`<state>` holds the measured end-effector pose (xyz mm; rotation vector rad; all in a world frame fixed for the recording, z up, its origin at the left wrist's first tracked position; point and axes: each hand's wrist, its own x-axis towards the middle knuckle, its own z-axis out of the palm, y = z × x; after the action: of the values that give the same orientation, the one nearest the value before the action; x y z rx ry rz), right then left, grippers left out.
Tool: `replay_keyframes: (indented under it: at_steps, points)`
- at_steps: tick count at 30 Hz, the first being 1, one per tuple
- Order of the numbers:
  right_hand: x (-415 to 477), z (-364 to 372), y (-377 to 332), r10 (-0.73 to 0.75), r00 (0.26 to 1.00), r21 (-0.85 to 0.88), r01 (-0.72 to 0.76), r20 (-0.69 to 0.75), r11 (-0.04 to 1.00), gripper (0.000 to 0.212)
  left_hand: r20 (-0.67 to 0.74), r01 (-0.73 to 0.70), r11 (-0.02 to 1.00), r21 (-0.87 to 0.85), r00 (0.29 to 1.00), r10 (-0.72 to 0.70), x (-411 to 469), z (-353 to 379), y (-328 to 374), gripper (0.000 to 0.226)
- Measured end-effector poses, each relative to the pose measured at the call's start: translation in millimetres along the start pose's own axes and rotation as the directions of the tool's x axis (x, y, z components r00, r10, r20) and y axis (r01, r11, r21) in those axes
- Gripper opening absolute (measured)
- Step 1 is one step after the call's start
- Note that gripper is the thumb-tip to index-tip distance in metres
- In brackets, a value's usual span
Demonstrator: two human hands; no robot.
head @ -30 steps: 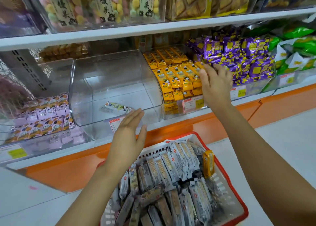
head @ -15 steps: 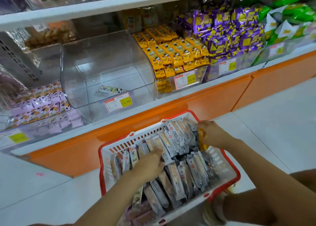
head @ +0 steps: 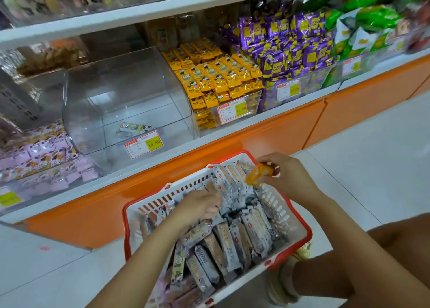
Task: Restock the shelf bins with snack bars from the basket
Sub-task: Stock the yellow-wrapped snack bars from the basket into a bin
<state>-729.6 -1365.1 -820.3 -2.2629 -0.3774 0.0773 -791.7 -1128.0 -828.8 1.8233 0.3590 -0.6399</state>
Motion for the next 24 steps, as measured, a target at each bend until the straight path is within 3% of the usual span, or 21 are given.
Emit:
replay_keyframes:
  at_steps: [2, 4, 7, 11, 15, 18, 20, 24]
  points:
    - [-13.6, -8.6, -28.4, -0.157, 0.986, 0.102, 0.163, -0.063, 0.981, 0.035, 0.089, 0.046, 0.946, -0.321, 0.996, -0.019, -10.4, -5.0, 29.3, 0.051]
    - [-25.4, -14.0, -45.8, -0.272, 0.954, 0.126, 0.287, -0.123, 0.950, 0.036, 0.169, 0.051, 0.877, -0.477, 0.985, 0.034, -22.8, -7.9, 55.8, 0.053]
    - [-31.6, -17.9, -56.9, -0.372, 0.907, 0.096, 0.395, -0.197, 0.914, 0.040, 0.134, -0.041, 0.827, -0.561, 0.981, 0.139, -37.5, -10.3, 83.4, 0.046]
    - [-21.9, -23.3, -64.3, -0.394, 0.890, 0.110, 0.426, -0.230, 0.898, 0.040, 0.055, -0.134, 0.749, -0.649, 0.973, 0.222, -39.6, -16.5, 102.1, 0.037]
    - [-3.5, -31.5, -73.1, -0.322, 0.912, 0.174, 0.371, -0.256, 0.912, 0.038, -0.019, -0.250, 0.719, -0.648, 0.950, 0.313, -30.7, -27.8, 120.7, 0.028]
    - [21.0, -32.8, -81.0, -0.258, 0.915, 0.154, 0.316, -0.311, 0.936, 0.046, -0.095, -0.332, 0.702, -0.630, 0.930, 0.355, -20.5, -40.3, 136.6, 0.044]
    - [44.7, -37.1, -84.4, -0.311, 0.894, 0.037, 0.340, -0.321, 0.940, 0.048, -0.128, -0.373, 0.738, -0.563, 0.921, 0.368, -14.1, -48.5, 147.6, 0.053]
    - [99.6, -62.5, -92.2, -0.495, 0.836, -0.209, 0.453, -0.239, 0.867, 0.049, -0.084, -0.367, 0.837, -0.407, 0.927, 0.366, -1.7, -63.9, 163.9, 0.042]
